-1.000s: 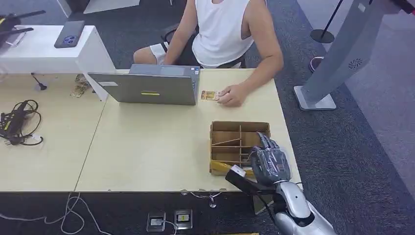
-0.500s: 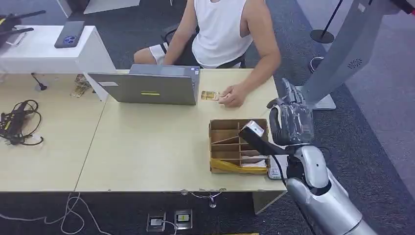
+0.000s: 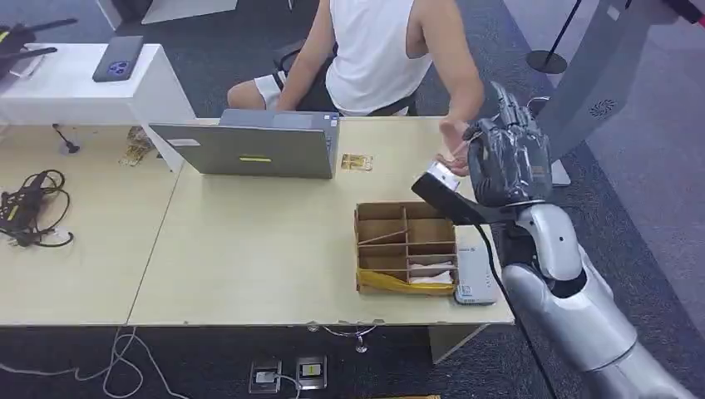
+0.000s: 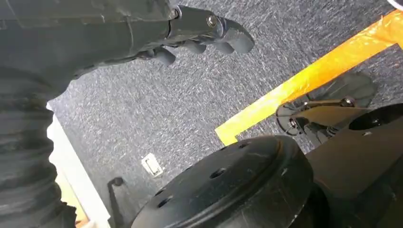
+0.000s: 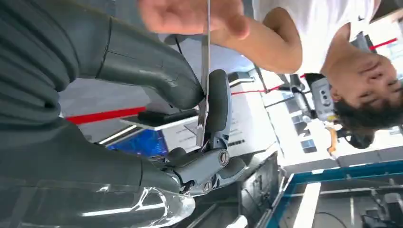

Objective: Pass the card to the sensor for recognition and then transmit it.

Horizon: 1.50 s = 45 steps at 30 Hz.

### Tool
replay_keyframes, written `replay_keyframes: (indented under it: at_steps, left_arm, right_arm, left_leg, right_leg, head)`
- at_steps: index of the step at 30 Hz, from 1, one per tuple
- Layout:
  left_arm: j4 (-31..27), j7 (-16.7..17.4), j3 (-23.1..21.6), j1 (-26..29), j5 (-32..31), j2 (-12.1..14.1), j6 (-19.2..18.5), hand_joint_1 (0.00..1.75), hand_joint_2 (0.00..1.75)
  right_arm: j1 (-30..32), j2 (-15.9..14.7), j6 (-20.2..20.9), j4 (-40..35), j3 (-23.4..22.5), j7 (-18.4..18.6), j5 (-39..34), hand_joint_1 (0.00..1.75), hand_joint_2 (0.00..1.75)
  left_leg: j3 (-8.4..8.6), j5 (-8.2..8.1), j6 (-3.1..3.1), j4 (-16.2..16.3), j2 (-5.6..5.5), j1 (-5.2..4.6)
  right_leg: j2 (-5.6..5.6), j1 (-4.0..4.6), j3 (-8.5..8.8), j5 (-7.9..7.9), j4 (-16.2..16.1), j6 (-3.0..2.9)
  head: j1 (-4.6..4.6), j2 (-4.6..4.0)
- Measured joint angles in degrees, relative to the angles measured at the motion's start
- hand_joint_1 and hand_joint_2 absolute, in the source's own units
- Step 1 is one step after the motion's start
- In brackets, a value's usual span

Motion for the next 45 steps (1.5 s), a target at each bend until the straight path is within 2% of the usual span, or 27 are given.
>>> replay_keyframes:
  at_steps: [4,7,12,18,19,20,25,32,35,38,40,43,45]
  left_arm:
    - [0.0,0.0,0.0,-0.4,-0.7,0.0,0.0,0.00,1.75]
    - [0.0,0.0,-0.1,-0.6,-1.1,-0.1,0.0,0.00,1.75]
    - [0.0,0.5,-0.2,-1.1,-2.1,-0.4,0.0,0.00,1.75]
    - [-0.1,1.0,-0.3,-1.3,-2.5,-0.5,0.0,0.00,1.75]
    - [-0.1,1.0,-0.3,-1.3,-2.5,-0.5,0.0,0.00,1.75]
    - [-0.1,1.1,-0.3,-1.3,-2.5,-0.5,0.0,0.00,1.75]
    - [-0.1,1.1,-0.3,-1.2,-2.6,-0.5,0.0,0.00,1.75]
    - [-0.1,1.1,-0.3,-1.1,-2.0,-0.5,0.0,0.00,1.75]
    - [-0.1,1.1,-0.3,-1.0,-1.9,-0.5,0.0,0.00,1.75]
    - [-0.1,1.0,-0.3,-0.7,-1.7,-0.4,0.0,0.00,1.75]
    - [-0.1,1.0,-0.2,-0.5,-1.6,-0.4,0.0,0.00,1.75]
    - [-0.1,0.8,-0.1,0.0,-1.0,-0.3,0.0,0.00,1.75]
    - [-0.1,0.8,0.0,0.2,-0.8,-0.3,0.0,0.00,1.75]
  right_arm:
    - [-5.5,1.4,3.9,4.4,2.6,-1.7,-1.5,1.75,1.75]
    - [-8.8,3.2,4.7,10.3,5.1,-3.0,-3.6,1.75,1.75]
    - [-13.6,7.5,2.0,22.9,8.4,-5.7,-6.8,1.75,1.75]
    - [-17.2,11.8,0.4,35.0,10.9,-6.0,-6.5,1.75,1.75]
    - [-17.4,12.0,0.3,35.8,11.1,-5.8,-6.5,0.66,1.75]
    - [-17.6,12.4,0.2,37.3,11.3,-5.8,-6.4,0.02,1.75]
    - [-18.2,13.3,-1.1,42.3,12.4,-5.2,-5.9,0.00,1.75]
    - [-18.4,13.5,-6.1,45.2,13.6,-5.2,-5.7,0.00,1.75]
    - [-18.4,12.9,-9.4,45.3,13.7,-3.5,-3.1,0.00,1.75]
    - [-18.3,11.5,-14.1,44.2,13.6,-0.9,-0.2,0.00,1.75]
    - [-17.9,9.4,-17.4,41.5,13.3,1.6,3.2,0.00,1.75]
    - [-16.6,5.5,-20.0,36.5,11.7,6.2,8.6,0.00,1.75]
    - [-15.3,2.8,-19.6,33.1,9.9,8.2,11.4,0.00,1.75]
  left_leg:
    - [-0.02,0.02,-0.02,0.0,-0.04,0.01]
    - [-0.05,0.02,-0.02,0.0,-0.08,0.02]
    - [-0.07,0.02,-0.02,0.0,-0.16,0.05]
    - [-0.03,0.03,-0.01,0.0,-0.18,0.04]
    - [-0.04,0.04,-0.01,0.0,-0.20,0.04]
    - [-0.04,0.04,-0.01,0.0,-0.19,0.04]
    - [-0.03,0.05,-0.02,0.0,-0.18,0.04]
    - [-0.03,0.04,-0.02,0.0,-0.16,0.05]
    - [0.00,0.04,-0.02,0.0,-0.13,0.05]
    - [0.01,0.04,-0.02,0.0,-0.13,0.05]
    - [0.02,0.04,-0.02,0.1,-0.15,0.05]
    - [0.02,0.02,-0.01,0.1,-0.12,0.04]
    - [0.08,-0.01,0.00,0.1,-0.03,0.05]
  right_leg:
    - [-0.01,0.01,0.01,0.00,0.0,0.00]
    - [-0.03,0.02,0.00,0.00,0.0,0.00]
    - [-0.10,0.04,0.00,-0.01,0.0,-0.01]
    - [-0.12,0.03,0.02,-0.01,0.0,-0.01]
    - [-0.14,0.03,0.02,-0.01,0.0,-0.01]
    - [-0.14,0.03,0.03,0.00,0.0,-0.01]
    - [-0.11,0.03,0.02,0.00,0.0,0.00]
    - [-0.07,0.04,-0.01,0.00,0.0,-0.01]
    - [-0.04,0.04,-0.03,0.00,0.0,-0.01]
    - [-0.04,0.03,-0.04,0.00,0.0,-0.01]
    - [-0.07,0.03,-0.02,0.00,0.0,-0.01]
    - [-0.04,0.03,0.01,0.01,-0.1,0.00]
    - [0.03,0.03,0.01,0.03,-0.2,0.03]
  head:
    - [-0.02,0.00]
    - [-0.02,0.00]
    - [-0.04,0.00]
    - [0.00,0.00]
    - [0.00,0.00]
    - [0.02,0.00]
    - [-0.02,0.00]
    - [-0.02,0.00]
    - [0.00,0.00]
    - [-0.02,0.00]
    - [-0.02,0.00]
    - [-0.02,0.00]
    - [-0.02,0.00]
